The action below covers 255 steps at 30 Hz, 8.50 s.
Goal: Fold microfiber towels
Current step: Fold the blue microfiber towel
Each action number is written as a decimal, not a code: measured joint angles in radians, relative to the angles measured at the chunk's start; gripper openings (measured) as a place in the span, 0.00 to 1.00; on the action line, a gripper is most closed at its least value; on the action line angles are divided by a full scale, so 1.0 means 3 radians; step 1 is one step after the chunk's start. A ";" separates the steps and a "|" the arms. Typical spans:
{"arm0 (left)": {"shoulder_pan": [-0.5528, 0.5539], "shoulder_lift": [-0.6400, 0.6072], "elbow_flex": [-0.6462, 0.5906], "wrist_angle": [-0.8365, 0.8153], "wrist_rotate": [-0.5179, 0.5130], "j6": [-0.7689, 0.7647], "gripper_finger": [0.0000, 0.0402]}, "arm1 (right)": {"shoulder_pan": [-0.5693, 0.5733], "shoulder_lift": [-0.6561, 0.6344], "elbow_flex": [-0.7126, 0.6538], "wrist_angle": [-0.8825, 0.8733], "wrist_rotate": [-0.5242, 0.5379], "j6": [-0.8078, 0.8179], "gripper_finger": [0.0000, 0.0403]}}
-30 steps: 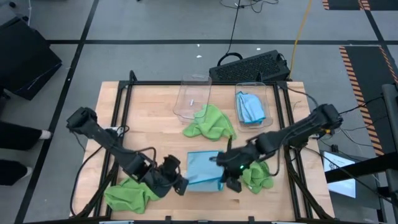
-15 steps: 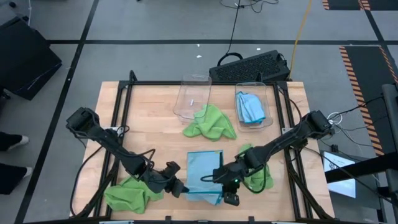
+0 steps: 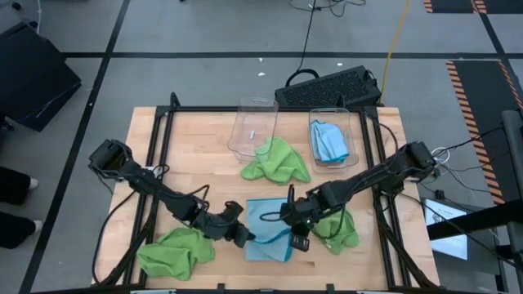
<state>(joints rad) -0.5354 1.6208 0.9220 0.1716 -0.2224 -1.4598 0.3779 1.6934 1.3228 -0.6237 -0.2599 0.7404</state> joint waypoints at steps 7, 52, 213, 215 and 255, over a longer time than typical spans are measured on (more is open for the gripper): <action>-0.0141 -0.0117 0.0252 0.0806 0.0388 0.0634 0.02 | 0.0059 -0.0541 0.0001 0.0171 -0.0487 0.0011 0.00; -0.0081 -0.0120 0.0362 -0.1170 -0.0555 0.0490 0.01 | -0.0053 -0.0232 -0.0214 0.0114 0.0264 -0.0065 0.00; 0.0365 0.0602 0.0287 -0.0273 -0.0399 0.3291 0.03 | 0.0782 0.0432 -0.1437 0.2570 0.1819 -0.1115 0.57; 0.0365 0.0602 0.0287 -0.0301 -0.0400 0.3268 0.04 | 0.0782 0.0474 -0.1437 0.2572 0.1822 -0.1073 0.49; -0.0059 0.0555 0.0294 -0.0881 -0.0628 0.2156 0.05 | -0.0559 -0.0267 -0.1434 0.2363 -0.0808 0.0276 0.01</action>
<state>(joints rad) -0.5531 1.7874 1.0100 -0.0925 -0.4109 -0.8131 0.2102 1.6135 0.8925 0.0851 -0.5022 0.8232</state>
